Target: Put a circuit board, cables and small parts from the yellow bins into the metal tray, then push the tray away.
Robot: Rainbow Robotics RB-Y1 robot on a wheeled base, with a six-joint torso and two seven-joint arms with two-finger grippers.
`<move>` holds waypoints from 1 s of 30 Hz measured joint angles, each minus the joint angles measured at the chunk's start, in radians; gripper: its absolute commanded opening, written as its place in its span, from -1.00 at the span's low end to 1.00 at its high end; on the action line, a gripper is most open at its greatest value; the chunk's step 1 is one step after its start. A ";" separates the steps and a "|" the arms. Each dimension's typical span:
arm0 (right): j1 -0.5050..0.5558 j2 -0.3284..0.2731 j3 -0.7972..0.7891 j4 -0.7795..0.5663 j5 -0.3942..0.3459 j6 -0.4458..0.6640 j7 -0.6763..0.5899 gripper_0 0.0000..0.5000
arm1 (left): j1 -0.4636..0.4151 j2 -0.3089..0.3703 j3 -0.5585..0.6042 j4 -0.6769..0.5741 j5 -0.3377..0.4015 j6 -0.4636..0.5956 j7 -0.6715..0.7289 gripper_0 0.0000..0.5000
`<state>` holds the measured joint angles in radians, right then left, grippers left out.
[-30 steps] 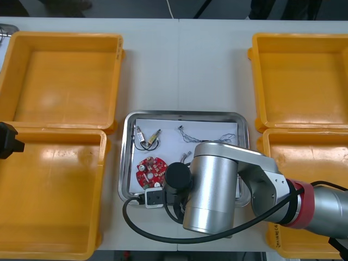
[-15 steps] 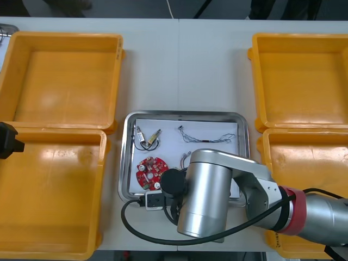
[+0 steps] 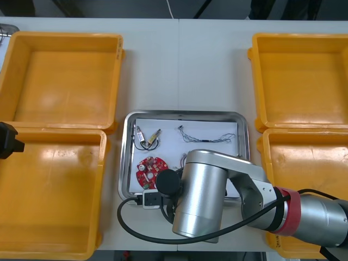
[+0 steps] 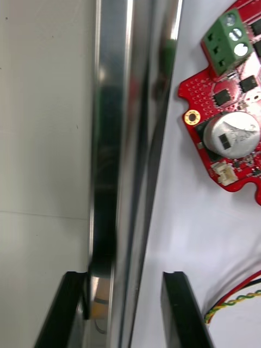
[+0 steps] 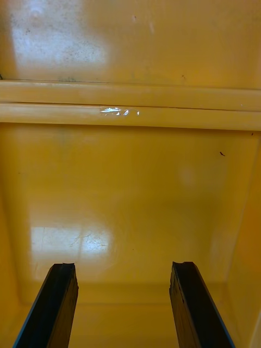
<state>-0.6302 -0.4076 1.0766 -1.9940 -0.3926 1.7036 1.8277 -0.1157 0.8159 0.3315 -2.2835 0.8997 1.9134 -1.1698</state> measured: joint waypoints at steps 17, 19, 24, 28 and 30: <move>-0.016 0.000 0.000 0.001 0.015 0.000 -0.003 -1.00 | 0.000 0.000 0.000 0.000 0.000 0.000 0.000 1.00; -0.029 -0.002 0.000 0.001 0.012 0.000 -0.010 -1.00 | 0.000 0.000 0.000 0.000 0.000 0.000 0.000 1.00; -0.073 -0.013 0.000 0.002 -0.002 0.000 -0.040 -1.00 | 0.000 0.000 0.000 0.000 0.000 0.000 0.000 1.00; -0.105 -0.020 0.000 0.002 -0.002 0.000 -0.041 -1.00 | 0.000 0.000 0.000 0.000 0.000 0.000 0.000 1.00; -0.122 -0.022 0.001 0.010 -0.005 0.000 -0.042 -1.00 | 0.000 0.000 0.000 0.000 0.000 0.000 0.000 1.00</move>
<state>-0.7524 -0.4293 1.0773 -1.9842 -0.3978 1.7038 1.7859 -0.1157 0.8159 0.3315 -2.2835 0.8997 1.9134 -1.1699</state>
